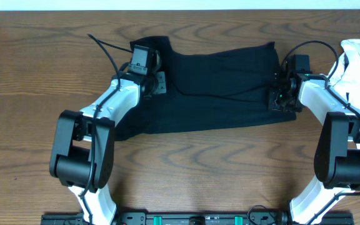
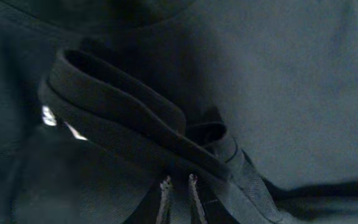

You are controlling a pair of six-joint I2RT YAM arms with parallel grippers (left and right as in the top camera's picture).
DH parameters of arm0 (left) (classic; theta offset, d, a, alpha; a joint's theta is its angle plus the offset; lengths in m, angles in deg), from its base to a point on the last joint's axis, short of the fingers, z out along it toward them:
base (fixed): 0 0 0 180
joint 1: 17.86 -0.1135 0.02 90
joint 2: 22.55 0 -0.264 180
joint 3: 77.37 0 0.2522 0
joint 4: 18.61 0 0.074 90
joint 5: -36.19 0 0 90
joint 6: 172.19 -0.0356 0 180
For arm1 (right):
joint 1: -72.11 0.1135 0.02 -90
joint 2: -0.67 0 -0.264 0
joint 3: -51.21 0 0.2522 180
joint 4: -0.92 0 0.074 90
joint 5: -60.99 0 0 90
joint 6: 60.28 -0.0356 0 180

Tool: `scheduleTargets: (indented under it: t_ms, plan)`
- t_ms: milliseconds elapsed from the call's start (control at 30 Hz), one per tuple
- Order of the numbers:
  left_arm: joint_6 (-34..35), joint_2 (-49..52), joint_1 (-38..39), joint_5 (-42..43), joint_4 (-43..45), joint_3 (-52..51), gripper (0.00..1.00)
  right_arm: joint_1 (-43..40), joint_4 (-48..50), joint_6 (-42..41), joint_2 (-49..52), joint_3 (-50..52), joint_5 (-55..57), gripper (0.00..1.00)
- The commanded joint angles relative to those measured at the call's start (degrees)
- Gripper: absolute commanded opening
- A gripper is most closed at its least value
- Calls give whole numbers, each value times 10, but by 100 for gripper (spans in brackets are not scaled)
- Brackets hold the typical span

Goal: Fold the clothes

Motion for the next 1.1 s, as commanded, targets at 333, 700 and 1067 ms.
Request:
scheduleTargets:
  t_ms: [333, 700, 1067]
  plan:
    - [-29, -129, 1, -60, -55, 10, 17, -13, 8, -1, -124, -2, 24, 29]
    - [32, -153, -41, -128, -312, -3, 22, -14, -53, -8, -173, -3, 25, 45]
    - [52, -153, -103, -128, -346, -4, 72, -16, -12, 30, -112, -3, -38, 43]
